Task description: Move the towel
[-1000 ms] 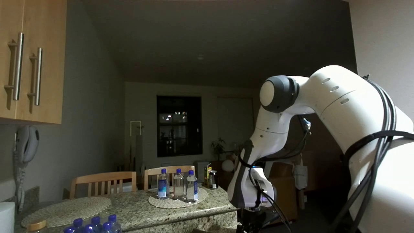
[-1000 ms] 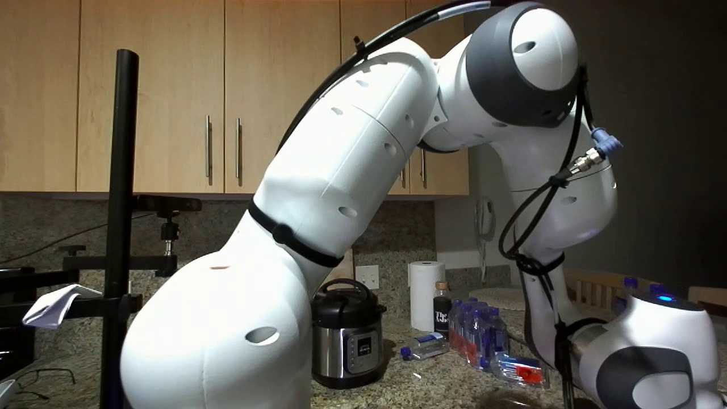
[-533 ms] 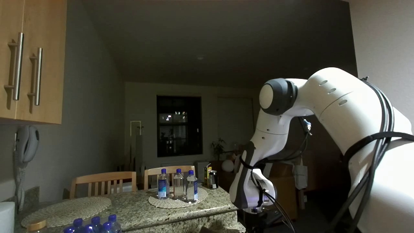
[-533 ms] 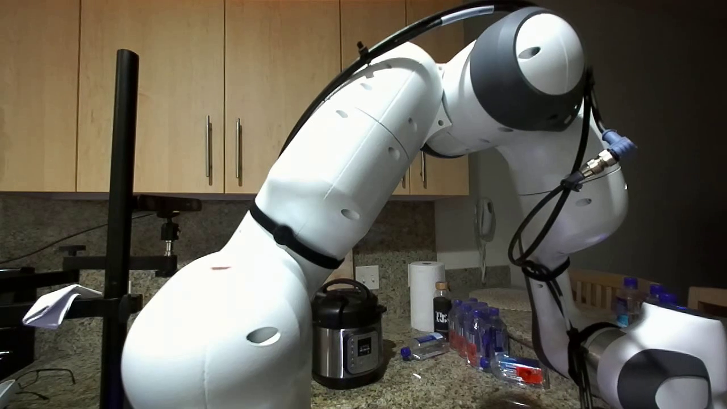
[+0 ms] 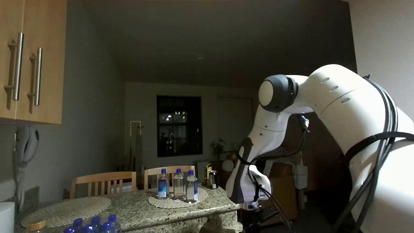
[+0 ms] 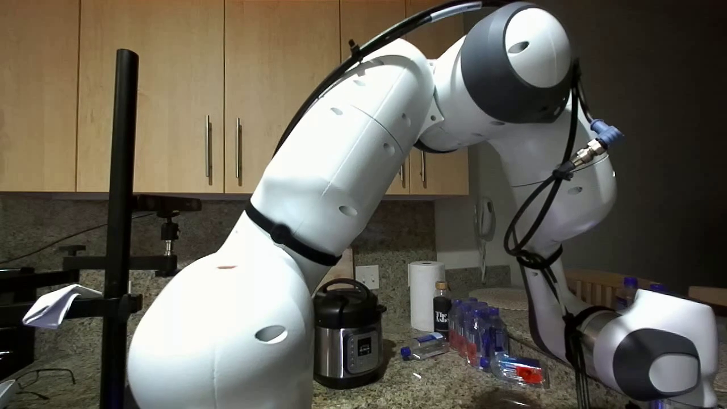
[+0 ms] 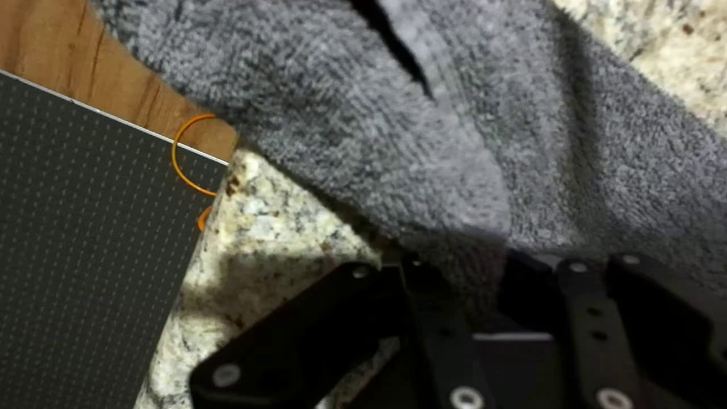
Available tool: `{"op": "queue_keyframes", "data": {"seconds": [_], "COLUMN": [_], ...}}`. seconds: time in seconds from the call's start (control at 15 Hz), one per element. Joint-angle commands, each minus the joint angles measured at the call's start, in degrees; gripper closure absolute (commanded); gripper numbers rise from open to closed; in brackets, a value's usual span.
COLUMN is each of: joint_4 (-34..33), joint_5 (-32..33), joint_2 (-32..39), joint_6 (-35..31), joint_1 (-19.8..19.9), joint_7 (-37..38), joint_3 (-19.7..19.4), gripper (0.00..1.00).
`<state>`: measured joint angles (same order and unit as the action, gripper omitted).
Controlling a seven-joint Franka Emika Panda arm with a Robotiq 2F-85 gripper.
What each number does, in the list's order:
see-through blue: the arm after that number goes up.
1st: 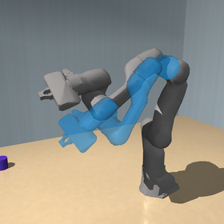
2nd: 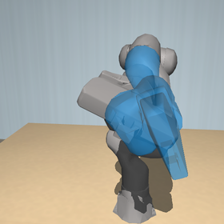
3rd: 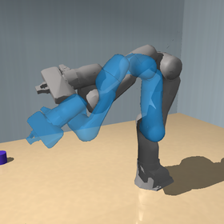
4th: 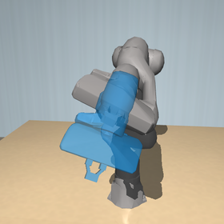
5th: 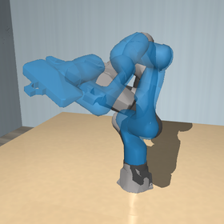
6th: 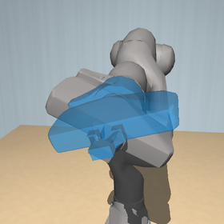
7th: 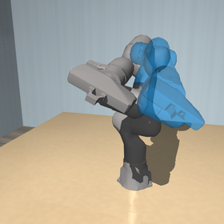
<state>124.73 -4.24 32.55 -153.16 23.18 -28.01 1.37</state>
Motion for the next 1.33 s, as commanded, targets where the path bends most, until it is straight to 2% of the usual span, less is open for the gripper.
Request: {"op": "queue_keyframes", "data": {"seconds": [0.0, 0.2, 0.33, 0.73, 1.0, 1.27], "joint_4": [1.89, 1.23, 2.03, 6.85, 10.14, 13.3], "joint_5": [1.18, 1.63, 0.49, -1.59, -0.05, 0.48], "joint_2": [-4.7, -7.2, -9.37, -15.01, -17.35, -19.09], "joint_6": [4.02, 9.25, 10.14, 1.48, -2.94, -6.49], "joint_1": [-4.25, -8.44, -10.49, -16.46, -21.35, -25.93], "joint_7": [5.46, 10.76, 13.77, 26.04, 35.77, 42.22], "joint_3": [-1.81, -3.37, -3.33, -3.01, -3.83, -3.37], "gripper": [0.88, 0.89, 0.89, 0.89, 0.9, 0.9]}}
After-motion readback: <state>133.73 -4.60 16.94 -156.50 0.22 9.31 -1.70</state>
